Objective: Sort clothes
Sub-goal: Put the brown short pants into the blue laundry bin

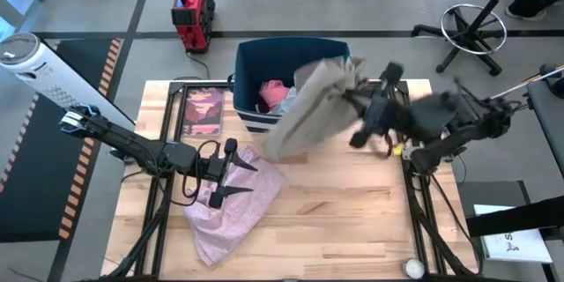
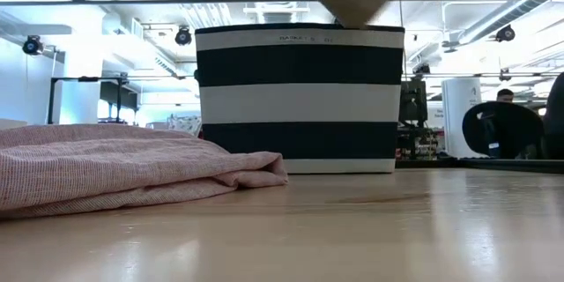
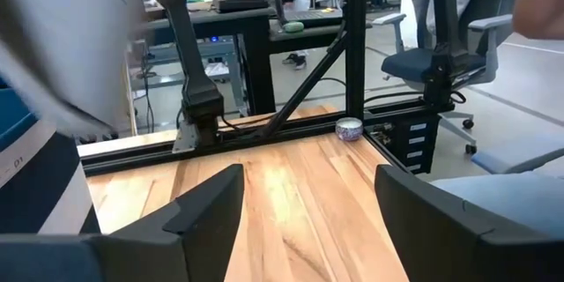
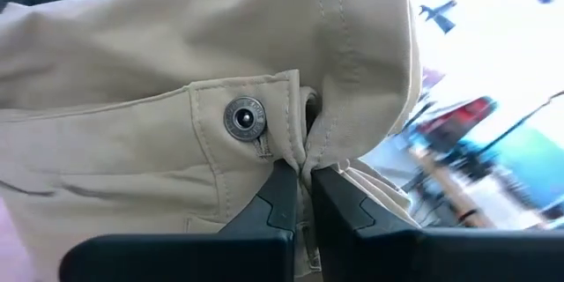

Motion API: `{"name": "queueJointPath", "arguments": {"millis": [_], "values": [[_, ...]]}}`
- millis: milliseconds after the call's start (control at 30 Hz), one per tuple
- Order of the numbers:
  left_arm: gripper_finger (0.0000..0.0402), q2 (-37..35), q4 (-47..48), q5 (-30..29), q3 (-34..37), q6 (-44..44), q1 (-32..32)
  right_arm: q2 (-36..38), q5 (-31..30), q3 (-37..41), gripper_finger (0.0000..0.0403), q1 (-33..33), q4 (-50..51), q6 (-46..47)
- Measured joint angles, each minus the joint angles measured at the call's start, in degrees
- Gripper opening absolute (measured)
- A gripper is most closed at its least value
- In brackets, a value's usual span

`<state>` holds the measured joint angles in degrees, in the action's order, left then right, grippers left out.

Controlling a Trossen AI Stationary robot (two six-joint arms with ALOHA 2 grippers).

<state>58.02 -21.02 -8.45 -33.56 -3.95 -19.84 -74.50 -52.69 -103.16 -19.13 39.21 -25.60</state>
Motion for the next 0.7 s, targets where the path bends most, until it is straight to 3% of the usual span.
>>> {"name": "queueJointPath", "arguments": {"millis": [133, 233, 467, 700], "values": [[0.0244, 0.0, 0.0, 0.0, 0.0, -0.7, 0.0, 0.0, 3.5, -1.4, 0.0000, 6.2, -15.8, -12.3], [0.0248, 0.0, 0.0, 0.0, 0.0, -0.7, 0.0, -1.1, 9.1, -3.1, 0.0000, 12.2, -21.5, -15.6], [0.0257, 0.0, 0.2, 0.1, 0.0, -0.7, 0.0, -6.7, 17.2, -4.4, 0.0000, 26.1, -18.9, -11.8], [0.0258, 0.0, 0.4, 0.1, 0.0, -0.3, 0.0, -14.4, 27.0, -2.9, 0.0000, 36.7, -7.3, -2.3]]}}
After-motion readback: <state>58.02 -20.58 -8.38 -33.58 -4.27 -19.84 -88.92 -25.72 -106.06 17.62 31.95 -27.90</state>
